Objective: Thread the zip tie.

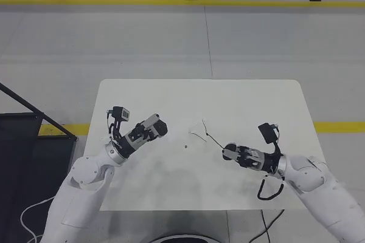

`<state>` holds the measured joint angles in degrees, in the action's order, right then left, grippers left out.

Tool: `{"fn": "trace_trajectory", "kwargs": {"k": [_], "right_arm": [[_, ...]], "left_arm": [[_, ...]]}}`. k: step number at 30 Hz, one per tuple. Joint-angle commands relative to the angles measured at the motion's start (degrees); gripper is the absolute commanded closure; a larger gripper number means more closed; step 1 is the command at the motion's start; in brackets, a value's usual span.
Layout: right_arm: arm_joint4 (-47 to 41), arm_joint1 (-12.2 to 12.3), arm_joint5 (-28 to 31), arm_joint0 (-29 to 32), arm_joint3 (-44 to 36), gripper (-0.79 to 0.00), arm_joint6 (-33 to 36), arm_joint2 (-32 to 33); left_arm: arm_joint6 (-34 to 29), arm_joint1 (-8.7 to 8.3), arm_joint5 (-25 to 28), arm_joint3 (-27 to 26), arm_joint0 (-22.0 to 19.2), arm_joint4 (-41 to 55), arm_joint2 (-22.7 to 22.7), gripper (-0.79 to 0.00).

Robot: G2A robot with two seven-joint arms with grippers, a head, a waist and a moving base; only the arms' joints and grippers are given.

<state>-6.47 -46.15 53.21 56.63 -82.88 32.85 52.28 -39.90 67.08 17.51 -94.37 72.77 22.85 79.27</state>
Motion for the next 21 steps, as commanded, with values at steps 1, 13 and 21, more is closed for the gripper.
{"fn": "trace_trajectory", "kwargs": {"k": [1, 13, 21], "right_arm": [[0.02, 0.00, 0.00, 0.00, -0.01, 0.000, 0.42, 0.00], [44.34, 0.86, -40.76, 6.29, -25.10, 0.000, 0.32, 2.94], [68.08, -0.66, -68.36, 9.66, -34.79, 0.000, 5.13, -1.94]], "left_arm": [[0.00, 0.00, 0.00, 0.00, 0.00, 0.00, 0.00, -0.785], [-0.53, -0.21, -3.38, -1.65, 0.66, 3.53, 1.57, -0.785], [-0.53, -0.21, -3.38, -1.65, 0.66, 3.53, 1.57, -0.785]]}}
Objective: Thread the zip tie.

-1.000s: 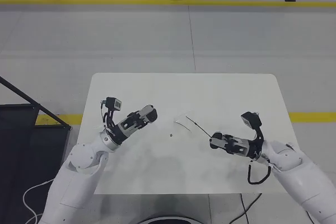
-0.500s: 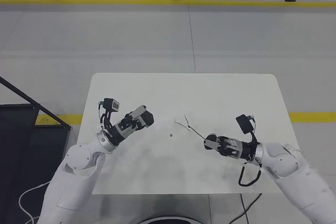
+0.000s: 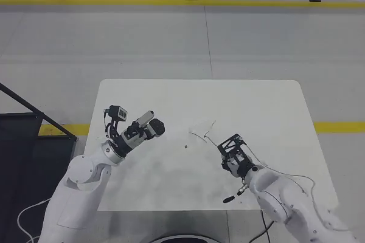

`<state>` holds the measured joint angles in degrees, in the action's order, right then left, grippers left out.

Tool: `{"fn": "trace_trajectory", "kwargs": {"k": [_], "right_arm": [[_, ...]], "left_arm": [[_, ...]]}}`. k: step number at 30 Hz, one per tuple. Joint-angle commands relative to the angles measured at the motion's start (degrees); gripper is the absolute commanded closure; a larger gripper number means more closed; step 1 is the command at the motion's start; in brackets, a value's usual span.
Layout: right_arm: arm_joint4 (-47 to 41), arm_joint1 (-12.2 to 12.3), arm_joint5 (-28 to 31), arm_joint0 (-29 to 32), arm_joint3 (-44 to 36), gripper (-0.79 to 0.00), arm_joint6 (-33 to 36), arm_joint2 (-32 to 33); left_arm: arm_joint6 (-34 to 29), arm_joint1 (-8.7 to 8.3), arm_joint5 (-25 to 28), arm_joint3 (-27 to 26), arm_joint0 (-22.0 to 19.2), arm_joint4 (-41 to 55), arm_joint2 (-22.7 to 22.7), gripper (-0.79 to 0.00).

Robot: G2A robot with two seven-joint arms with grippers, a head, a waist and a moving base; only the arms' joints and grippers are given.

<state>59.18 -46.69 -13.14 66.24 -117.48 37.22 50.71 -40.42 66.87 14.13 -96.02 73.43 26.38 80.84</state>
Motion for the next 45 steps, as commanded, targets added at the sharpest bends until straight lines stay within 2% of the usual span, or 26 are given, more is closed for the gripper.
{"fn": "trace_trajectory", "kwargs": {"k": [1, 3, 9, 17, 25, 26, 27, 29, 33, 38, 42, 45], "right_arm": [[4.56, -0.33, -3.65, -0.06, -0.49, 0.000, 2.17, -0.87], [8.44, -0.88, -5.70, -0.73, -0.89, 0.000, 5.10, -2.24], [15.72, -3.70, -6.89, -6.16, 1.55, 0.000, 12.72, -7.67], [24.14, -9.62, -9.33, -14.97, 7.58, 0.000, 22.89, -16.90], [28.78, -14.90, -10.27, -19.74, 12.50, 0.000, 30.33, -21.66], [29.20, -15.42, -10.22, -20.02, 12.91, -0.129, 30.94, -21.94], [29.58, -15.91, -10.10, -20.27, 13.31, -0.197, 31.55, -22.15], [30.18, -16.83, -9.85, -20.59, 13.88, -0.262, 32.41, -22.46], [31.53, -18.37, -9.33, -20.72, 14.87, -0.280, 33.45, -22.61], [32.90, -19.79, -8.54, -20.26, 15.57, -0.262, 34.06, -21.85], [34.38, -20.52, -7.88, -19.26, 15.41, -0.323, 34.63, -20.77], [35.31, -20.94, -7.63, -18.22, 14.68, -0.342, 34.69, -19.71]], "left_arm": [[0.00, 0.00, 0.00, 0.00, 0.00, 0.00, 0.00, -0.785], [0.00, 0.00, 0.00, 0.00, 0.00, 0.00, 0.00, -0.785], [0.00, 0.00, 0.00, 0.00, 0.00, 0.00, 0.00, -0.785], [0.00, 0.00, 0.00, 0.00, 0.00, 0.00, 0.00, -0.785], [0.00, 0.00, 0.00, 0.00, 0.00, 0.00, 0.00, -0.785], [0.00, 0.00, 0.00, 0.00, 0.00, 0.00, 0.00, -0.785], [0.00, 0.00, 0.00, 0.00, 0.00, 0.00, 0.00, -0.785], [0.00, 0.00, 0.00, 0.00, 0.00, 0.00, 0.00, -0.785], [0.00, 0.00, 0.00, 0.00, 0.00, 0.00, 0.00, -0.785], [0.00, 0.00, 0.00, 0.00, 0.00, 0.00, 0.00, -0.785], [0.00, 0.00, 0.00, 0.00, 0.00, 0.00, 0.00, -0.785], [0.00, 0.00, 0.00, 0.00, 0.00, 0.00, 0.00, -0.785]]}}
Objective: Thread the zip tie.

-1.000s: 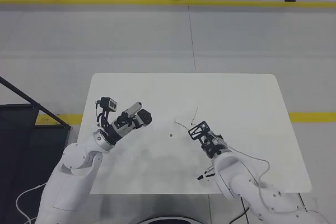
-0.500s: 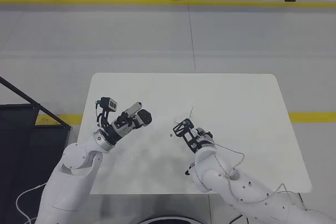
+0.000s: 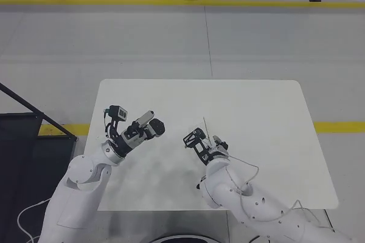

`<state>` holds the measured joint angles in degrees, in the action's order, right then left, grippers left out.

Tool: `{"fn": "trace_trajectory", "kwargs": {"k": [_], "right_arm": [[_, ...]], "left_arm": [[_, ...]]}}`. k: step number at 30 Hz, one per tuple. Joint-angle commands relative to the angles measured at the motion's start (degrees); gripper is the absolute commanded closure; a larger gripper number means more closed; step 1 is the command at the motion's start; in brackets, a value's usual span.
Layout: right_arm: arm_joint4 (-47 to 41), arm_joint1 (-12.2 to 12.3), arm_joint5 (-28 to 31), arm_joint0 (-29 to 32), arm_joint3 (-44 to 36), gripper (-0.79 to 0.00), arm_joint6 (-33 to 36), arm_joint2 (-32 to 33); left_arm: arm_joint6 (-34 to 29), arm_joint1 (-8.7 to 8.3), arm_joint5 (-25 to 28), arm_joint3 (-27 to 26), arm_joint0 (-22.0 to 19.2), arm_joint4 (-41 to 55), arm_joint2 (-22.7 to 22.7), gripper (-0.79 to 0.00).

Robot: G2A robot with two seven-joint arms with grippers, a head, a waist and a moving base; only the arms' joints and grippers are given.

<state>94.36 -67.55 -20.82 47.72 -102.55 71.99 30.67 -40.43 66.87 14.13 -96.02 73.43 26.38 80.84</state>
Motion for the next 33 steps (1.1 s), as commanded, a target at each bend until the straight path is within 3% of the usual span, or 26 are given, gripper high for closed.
{"fn": "trace_trajectory", "kwargs": {"k": [1, 7, 10, 14, 16, 22, 26, 33], "right_arm": [[0.33, -0.15, 0.13, 0.75, -0.58, -0.348, -0.16, 0.84], [0.80, -0.20, 2.17, 4.01, -2.75, -0.459, -1.61, 4.26], [1.22, -0.30, 3.08, 5.37, -3.42, -0.582, -2.32, 5.73], [0.89, -0.32, 2.58, 7.77, -5.78, -0.622, -4.49, 8.58], [-0.47, -0.03, 2.32, 9.78, -8.15, -0.763, -6.57, 11.10], [-6.19, 1.78, 3.97, 19.46, -16.86, -0.785, -16.30, 21.52], [-17.05, 3.03, 7.67, 27.93, -22.95, -0.785, -27.68, 31.56], [-42.35, 4.71, 25.82, 42.17, -24.74, -0.785, -47.79, 53.66]], "left_arm": [[0.00, 0.00, 0.00, 0.00, 0.00, 0.00, 0.00, -0.785], [0.00, 0.00, 0.00, 0.00, 0.00, 0.00, 0.00, -0.785], [0.00, 0.00, 0.00, 0.00, 0.00, 0.00, 0.00, -0.785], [0.00, 0.00, 0.00, 0.00, 0.00, 0.00, 0.00, -0.785], [0.00, 0.00, 0.00, 0.00, 0.00, 0.00, 0.00, -0.785], [0.00, 0.00, 0.00, 0.00, 0.00, 0.00, 0.00, -0.785], [0.00, 0.00, 0.00, 0.00, 0.00, 0.00, 0.00, -0.785], [0.00, 0.00, 0.00, 0.00, 0.00, 0.00, 0.00, -0.785]]}}
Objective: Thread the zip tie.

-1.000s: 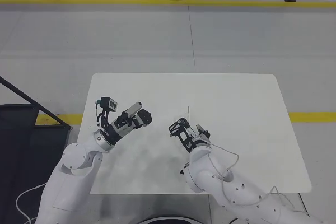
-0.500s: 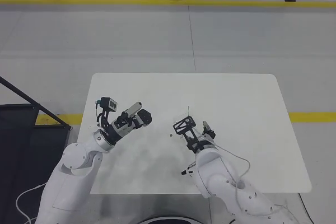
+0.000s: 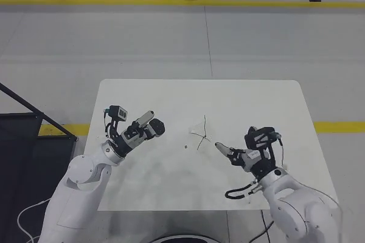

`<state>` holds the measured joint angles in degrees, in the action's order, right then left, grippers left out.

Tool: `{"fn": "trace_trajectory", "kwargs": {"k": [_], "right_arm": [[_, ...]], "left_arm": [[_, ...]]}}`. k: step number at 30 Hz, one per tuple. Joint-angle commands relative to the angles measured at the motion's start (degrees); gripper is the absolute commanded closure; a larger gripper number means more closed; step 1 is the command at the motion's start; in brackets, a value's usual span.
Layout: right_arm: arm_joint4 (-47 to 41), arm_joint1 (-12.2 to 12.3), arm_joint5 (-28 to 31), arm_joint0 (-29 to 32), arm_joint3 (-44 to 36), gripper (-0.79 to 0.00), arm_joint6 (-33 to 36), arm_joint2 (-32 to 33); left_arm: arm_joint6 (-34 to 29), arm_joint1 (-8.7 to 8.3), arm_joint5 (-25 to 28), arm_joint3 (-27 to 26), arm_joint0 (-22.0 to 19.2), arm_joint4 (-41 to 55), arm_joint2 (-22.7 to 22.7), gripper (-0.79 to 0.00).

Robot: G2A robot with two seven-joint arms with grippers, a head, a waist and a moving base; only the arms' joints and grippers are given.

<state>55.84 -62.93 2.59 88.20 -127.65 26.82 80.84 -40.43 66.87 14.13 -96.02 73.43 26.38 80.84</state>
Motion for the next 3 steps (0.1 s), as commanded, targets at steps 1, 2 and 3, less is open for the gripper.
{"fn": "trace_trajectory", "kwargs": {"k": [1, 2, 3], "right_arm": [[-6.46, 0.20, 4.62, 3.19, 0.55, -0.785, -4.25, 5.92], [-9.25, 0.33, 7.77, 4.47, 0.77, -0.785, -5.28, 7.89], [-10.88, 0.44, 10.29, 5.16, 1.03, -0.785, -5.64, 9.16]], "left_arm": [[0.00, 0.00, 0.00, 0.00, 0.00, 0.00, 0.00, -0.785], [0.00, 0.00, 0.00, 0.00, 0.00, 0.00, 0.00, -0.785], [0.00, 0.00, 0.00, 0.00, 0.00, 0.00, 0.00, -0.785]]}}
